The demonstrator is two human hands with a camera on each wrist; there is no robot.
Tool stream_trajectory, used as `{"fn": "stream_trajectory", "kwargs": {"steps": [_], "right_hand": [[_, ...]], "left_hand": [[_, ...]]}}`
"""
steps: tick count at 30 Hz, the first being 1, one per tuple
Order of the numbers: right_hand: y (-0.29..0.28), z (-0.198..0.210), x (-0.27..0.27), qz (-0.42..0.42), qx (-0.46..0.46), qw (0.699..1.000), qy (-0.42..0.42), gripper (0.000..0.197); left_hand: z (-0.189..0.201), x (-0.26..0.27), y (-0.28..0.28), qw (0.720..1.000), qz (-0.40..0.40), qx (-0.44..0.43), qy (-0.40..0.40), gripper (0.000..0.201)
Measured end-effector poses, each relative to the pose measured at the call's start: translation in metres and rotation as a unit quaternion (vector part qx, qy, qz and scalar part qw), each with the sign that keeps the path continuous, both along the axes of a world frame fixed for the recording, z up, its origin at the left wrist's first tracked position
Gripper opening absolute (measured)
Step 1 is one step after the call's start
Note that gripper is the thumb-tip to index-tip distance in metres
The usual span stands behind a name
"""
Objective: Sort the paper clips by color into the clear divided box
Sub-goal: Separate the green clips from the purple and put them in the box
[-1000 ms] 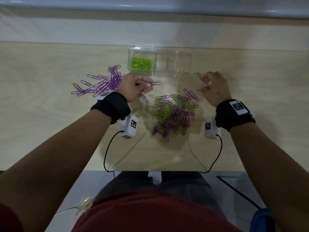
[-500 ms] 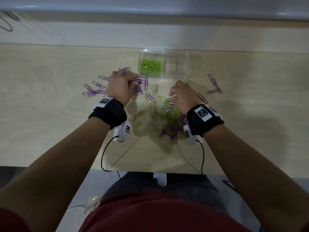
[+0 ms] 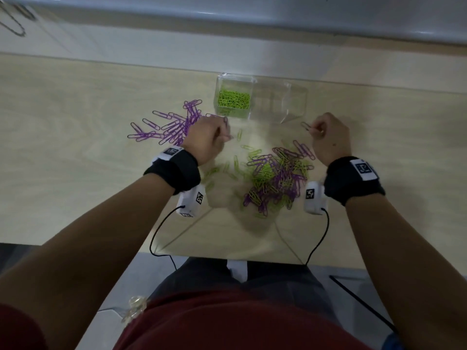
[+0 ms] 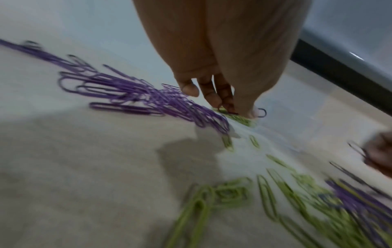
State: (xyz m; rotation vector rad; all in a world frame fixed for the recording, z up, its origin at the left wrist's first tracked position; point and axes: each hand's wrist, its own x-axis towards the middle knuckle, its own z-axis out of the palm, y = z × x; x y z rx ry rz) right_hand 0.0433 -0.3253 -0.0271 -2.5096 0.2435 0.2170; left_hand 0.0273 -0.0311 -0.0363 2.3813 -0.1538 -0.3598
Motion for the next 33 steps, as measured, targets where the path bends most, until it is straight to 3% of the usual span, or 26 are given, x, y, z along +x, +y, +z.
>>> {"fn": "stream_trajectory", "kwargs": {"steps": [2, 5, 7, 10, 15, 18, 21, 24, 26, 29, 31, 33], "right_hand": [[-0.012, -0.001, 0.0, -0.015, -0.044, 0.999, 0.014, 0.008], [-0.008, 0.0, -0.005, 0.049, -0.14, 0.989, 0.014, 0.013], [0.007, 0.001, -0.01, 0.116, -0.138, 0.984, 0.007, 0.011], [0.034, 0.0, -0.017, 0.207, -0.091, 0.973, 0.037, 0.004], [0.055, -0.002, -0.02, 0.239, -0.132, 0.958, 0.089, 0.017], [0.059, 0.001, -0.018, 0.236, -0.135, 0.955, 0.121, 0.014], [0.057, -0.002, -0.019, 0.222, -0.106, 0.957, 0.151, 0.013], [0.048, 0.0, -0.018, 0.176, -0.016, 0.973, 0.146, 0.017], [0.037, 0.007, -0.015, 0.14, 0.065, 0.979, 0.135, 0.016], [0.014, 0.02, -0.007, 0.077, 0.126, 0.985, 0.087, 0.025], [0.0, 0.02, -0.002, 0.02, 0.114, 0.992, 0.053, 0.023], [-0.008, 0.017, 0.001, -0.011, 0.065, 0.997, 0.047, 0.008]], "left_hand": [[-0.006, 0.005, 0.017, 0.998, 0.055, 0.021, -0.025, 0.014], [-0.008, 0.003, 0.022, 0.984, 0.041, 0.146, -0.092, 0.019], [-0.002, -0.005, 0.004, 0.99, -0.002, 0.1, -0.104, 0.01], [0.003, -0.023, -0.033, 0.994, -0.085, 0.055, -0.033, 0.013], [-0.005, -0.032, -0.063, 0.987, -0.074, 0.139, 0.016, 0.023], [-0.008, -0.031, -0.062, 0.991, -0.065, 0.104, 0.045, 0.017], [-0.006, -0.031, -0.053, 0.995, -0.063, 0.014, 0.079, 0.016], [0.004, -0.032, -0.037, 0.992, -0.013, -0.102, 0.066, 0.02], [0.006, -0.029, -0.019, 0.99, 0.048, -0.126, 0.028, 0.022], [-0.003, -0.019, 0.011, 0.988, 0.146, -0.046, -0.002, 0.013], [-0.011, -0.014, 0.02, 0.989, 0.135, 0.045, -0.024, 0.02], [-0.009, -0.016, 0.011, 0.99, 0.094, 0.089, -0.05, 0.025]]}}
